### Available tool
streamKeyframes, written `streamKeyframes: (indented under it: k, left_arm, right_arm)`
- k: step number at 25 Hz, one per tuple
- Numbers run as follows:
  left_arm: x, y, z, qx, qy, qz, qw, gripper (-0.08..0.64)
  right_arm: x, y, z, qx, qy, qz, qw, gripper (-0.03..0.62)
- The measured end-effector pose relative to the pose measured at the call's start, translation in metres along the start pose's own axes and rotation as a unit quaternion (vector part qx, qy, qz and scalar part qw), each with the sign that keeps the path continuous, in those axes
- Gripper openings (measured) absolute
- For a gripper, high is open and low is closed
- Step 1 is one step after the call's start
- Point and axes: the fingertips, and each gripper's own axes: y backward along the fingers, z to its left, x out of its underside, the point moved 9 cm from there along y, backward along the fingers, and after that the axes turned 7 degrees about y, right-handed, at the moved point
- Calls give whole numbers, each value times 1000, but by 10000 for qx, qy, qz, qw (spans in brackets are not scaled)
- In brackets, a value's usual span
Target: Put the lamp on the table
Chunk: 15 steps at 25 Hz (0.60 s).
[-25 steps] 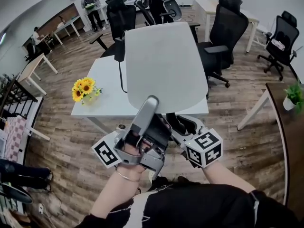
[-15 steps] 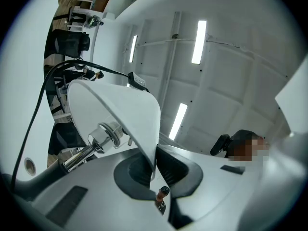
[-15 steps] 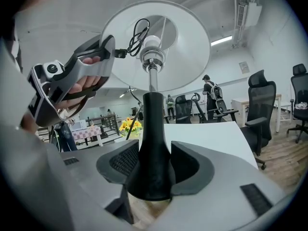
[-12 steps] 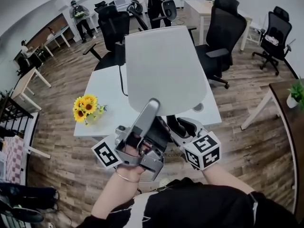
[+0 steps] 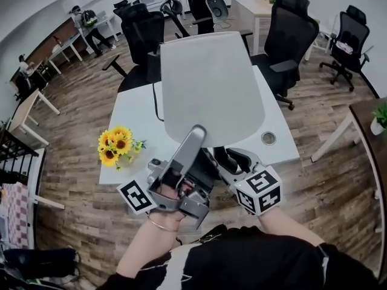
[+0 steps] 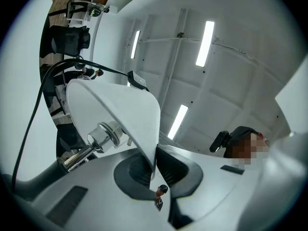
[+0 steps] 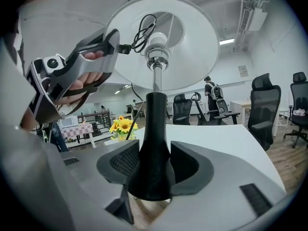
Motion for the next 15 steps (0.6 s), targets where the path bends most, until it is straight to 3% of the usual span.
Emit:
streamKeyframes:
  k: [15]
  left_arm:
    - [-25, 19, 21, 53, 183, 138, 9997, 14]
  right_arm:
    - [5, -35, 3, 190, 3, 200, 9996, 212]
